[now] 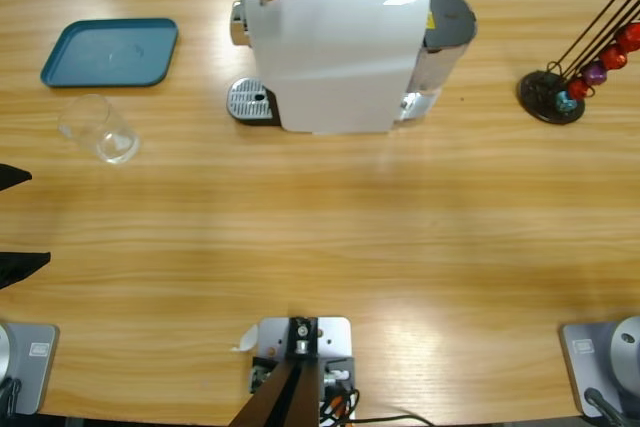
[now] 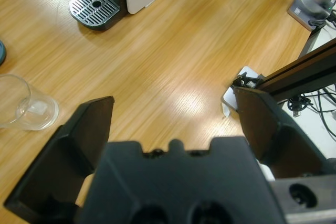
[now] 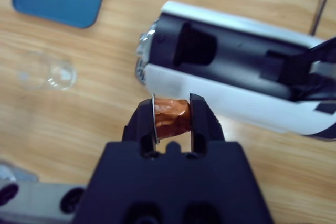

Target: Pour coffee

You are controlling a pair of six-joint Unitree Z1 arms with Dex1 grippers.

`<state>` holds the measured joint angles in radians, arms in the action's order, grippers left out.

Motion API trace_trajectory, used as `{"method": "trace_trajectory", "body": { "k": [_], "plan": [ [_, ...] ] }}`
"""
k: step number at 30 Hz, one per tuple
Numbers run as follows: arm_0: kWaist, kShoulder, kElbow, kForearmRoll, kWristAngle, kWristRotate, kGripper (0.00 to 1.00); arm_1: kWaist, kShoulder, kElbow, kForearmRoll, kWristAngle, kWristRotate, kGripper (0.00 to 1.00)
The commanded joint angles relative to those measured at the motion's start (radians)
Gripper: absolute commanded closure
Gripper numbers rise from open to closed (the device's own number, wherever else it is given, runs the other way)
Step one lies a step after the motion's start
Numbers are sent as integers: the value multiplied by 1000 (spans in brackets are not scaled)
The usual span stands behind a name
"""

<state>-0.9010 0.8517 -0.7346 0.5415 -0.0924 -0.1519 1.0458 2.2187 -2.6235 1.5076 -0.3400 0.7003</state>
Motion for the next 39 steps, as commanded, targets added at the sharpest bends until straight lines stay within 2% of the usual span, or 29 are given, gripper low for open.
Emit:
{"method": "trace_trajectory", "body": {
  "k": [1, 8, 31, 32, 33, 34, 35, 37, 38, 39],
  "plan": [
    [-5, -2, 63, -32, 10, -6, 0, -32, 87, -305, -16, -85, -45, 925],
    [-5, -7, 80, -48, 11, -14, 0, -68, 90, -311, -75, -76, -70, 925],
    [-5, -25, 95, -70, 13, -17, 0, -90, 131, -313, -81, -24, -35, 920],
    [-5, -25, 95, -70, 13, -18, 0, -90, 131, -313, -81, -21, -34, 875],
    [-5, -25, 95, -71, 13, -17, 0, -90, 131, -313, -81, -19, -32, 643],
    [-6, -25, 95, -71, 13, -17, 0, -90, 131, -313, -81, -17, -28, 474],
    [-6, -25, 95, -71, 13, -17, 0, -90, 131, -313, -81, -13, -25, 433],
    [-5, -25, 96, -71, 13, -17, 0, -91, 131, -313, -81, -8, -20, 428],
    [-6, -25, 96, -72, 13, -17, 0, -91, 131, -313, -82, -8, -19, 375],
    [-6, -26, 96, -72, 13, -17, 0, -91, 130, -314, -82, -8, -19, 271]
  ]
}}
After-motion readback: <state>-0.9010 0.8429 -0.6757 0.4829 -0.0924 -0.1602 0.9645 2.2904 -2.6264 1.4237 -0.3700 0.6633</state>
